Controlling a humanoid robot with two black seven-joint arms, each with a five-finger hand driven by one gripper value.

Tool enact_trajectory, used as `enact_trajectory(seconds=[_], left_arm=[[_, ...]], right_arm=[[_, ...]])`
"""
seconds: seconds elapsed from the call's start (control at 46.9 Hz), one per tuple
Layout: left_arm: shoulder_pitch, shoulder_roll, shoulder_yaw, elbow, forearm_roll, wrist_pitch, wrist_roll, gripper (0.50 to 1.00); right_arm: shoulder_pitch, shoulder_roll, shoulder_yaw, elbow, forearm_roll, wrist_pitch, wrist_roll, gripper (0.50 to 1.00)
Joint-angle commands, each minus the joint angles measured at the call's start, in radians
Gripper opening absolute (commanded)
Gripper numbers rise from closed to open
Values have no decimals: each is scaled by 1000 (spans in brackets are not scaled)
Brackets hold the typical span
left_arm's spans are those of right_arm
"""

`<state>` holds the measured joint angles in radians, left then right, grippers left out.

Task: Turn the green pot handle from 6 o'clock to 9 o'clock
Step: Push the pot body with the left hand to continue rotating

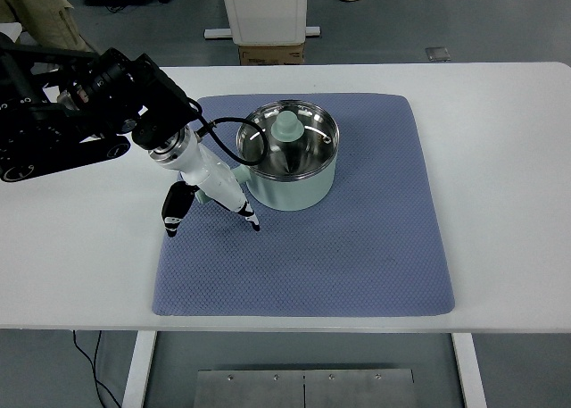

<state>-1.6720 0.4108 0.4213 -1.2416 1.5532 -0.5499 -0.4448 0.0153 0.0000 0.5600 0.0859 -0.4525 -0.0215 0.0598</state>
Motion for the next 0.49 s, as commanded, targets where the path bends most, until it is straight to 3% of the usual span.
enact_trajectory(seconds=[0.0,0.469], left_arm=[[-6,0,17,8,1,5,0,1000],[-26,-1,82,48,22,50,0,1000]], right_arm=[[0,0,1,0,0,0,0,1000],[0,0,0,0,0,0,0,1000]])
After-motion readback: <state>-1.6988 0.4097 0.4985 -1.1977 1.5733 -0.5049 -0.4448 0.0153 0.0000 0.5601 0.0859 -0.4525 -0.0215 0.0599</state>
